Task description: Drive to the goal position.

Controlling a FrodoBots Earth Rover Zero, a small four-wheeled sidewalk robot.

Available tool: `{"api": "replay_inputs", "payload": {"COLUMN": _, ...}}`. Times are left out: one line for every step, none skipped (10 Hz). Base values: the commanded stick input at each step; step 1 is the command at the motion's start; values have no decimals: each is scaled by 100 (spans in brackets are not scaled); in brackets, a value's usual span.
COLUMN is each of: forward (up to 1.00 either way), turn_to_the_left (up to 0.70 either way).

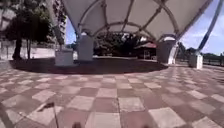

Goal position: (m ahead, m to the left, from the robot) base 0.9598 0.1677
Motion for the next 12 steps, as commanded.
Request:
{"api": "replay_inputs", "payload": {"forward": 70, "turn_to_the_left": 35}}
{"api": "replay_inputs", "payload": {"forward": 70, "turn_to_the_left": 35}}
{"api": "replay_inputs", "payload": {"forward": 70, "turn_to_the_left": 35}}
{"api": "replay_inputs", "payload": {"forward": 70, "turn_to_the_left": 35}}
{"api": "replay_inputs", "payload": {"forward": 70, "turn_to_the_left": 21}}
{"api": "replay_inputs", "payload": {"forward": 70, "turn_to_the_left": 2}}
{"api": "replay_inputs", "payload": {"forward": 70, "turn_to_the_left": 0}}
{"api": "replay_inputs", "payload": {"forward": 70, "turn_to_the_left": 0}}
{"api": "replay_inputs", "payload": {"forward": 70, "turn_to_the_left": 0}}
{"api": "replay_inputs", "payload": {"forward": 70, "turn_to_the_left": 0}}
{"api": "replay_inputs", "payload": {"forward": 70, "turn_to_the_left": 0}}
{"api": "replay_inputs", "payload": {"forward": 70, "turn_to_the_left": 0}}
